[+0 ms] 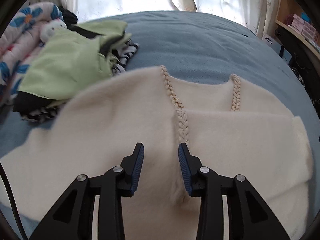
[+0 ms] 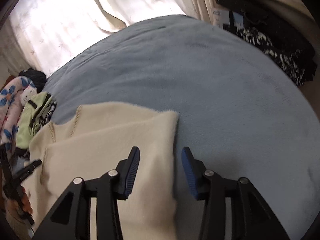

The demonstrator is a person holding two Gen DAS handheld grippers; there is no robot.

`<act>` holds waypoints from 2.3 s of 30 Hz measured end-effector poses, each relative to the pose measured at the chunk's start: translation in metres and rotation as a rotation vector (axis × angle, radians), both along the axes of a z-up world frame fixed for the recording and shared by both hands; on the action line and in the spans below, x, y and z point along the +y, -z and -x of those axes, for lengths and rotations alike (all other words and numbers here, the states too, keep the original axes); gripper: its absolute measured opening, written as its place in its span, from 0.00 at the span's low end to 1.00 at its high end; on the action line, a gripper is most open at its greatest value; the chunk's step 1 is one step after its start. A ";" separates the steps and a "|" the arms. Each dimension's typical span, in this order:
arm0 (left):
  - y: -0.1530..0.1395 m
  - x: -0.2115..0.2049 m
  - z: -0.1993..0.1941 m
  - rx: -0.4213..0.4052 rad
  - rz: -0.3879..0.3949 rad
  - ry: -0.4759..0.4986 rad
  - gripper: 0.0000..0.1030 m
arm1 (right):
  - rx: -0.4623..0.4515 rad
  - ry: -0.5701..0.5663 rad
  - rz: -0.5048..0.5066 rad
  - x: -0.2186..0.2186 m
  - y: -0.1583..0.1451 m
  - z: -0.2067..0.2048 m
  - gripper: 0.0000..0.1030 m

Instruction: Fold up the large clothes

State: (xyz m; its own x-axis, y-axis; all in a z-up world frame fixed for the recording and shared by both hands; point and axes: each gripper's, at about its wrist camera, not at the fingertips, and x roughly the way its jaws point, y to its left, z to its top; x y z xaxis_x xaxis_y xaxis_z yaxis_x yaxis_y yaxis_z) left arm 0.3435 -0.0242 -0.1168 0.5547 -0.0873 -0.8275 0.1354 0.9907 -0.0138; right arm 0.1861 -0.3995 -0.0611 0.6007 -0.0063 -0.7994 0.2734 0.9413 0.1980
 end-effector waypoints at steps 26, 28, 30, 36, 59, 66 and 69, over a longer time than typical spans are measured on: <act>0.042 -0.042 0.043 0.070 0.068 0.027 0.40 | 0.099 -0.016 0.049 0.043 0.052 0.032 0.00; 0.042 -0.043 0.046 0.061 0.047 0.028 0.40 | 0.107 -0.010 0.077 0.047 0.051 0.033 0.00; 0.042 -0.045 0.049 0.059 0.038 0.028 0.46 | 0.112 -0.003 0.090 0.051 0.050 0.031 0.01; 0.038 -0.042 0.056 0.074 0.048 0.024 0.56 | 0.118 0.011 0.066 0.054 0.046 0.031 0.10; -0.009 -0.023 0.157 0.085 0.049 0.031 0.58 | 0.099 0.022 -0.078 0.111 0.022 0.117 0.25; -0.026 -0.010 0.221 0.078 0.061 0.071 0.58 | 0.066 -0.005 -0.123 0.143 0.005 0.168 0.25; -0.034 -0.003 0.246 0.066 0.051 0.083 0.58 | 0.065 -0.030 -0.109 0.160 -0.003 0.184 0.25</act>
State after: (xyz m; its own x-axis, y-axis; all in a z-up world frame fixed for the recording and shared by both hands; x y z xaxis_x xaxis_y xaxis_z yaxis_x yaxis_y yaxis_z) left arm 0.0970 -0.0274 -0.0828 0.4879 -0.1738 -0.8554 0.2138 0.9739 -0.0759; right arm 0.0018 -0.2392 -0.0586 0.5462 0.0998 -0.8317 0.2606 0.9233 0.2820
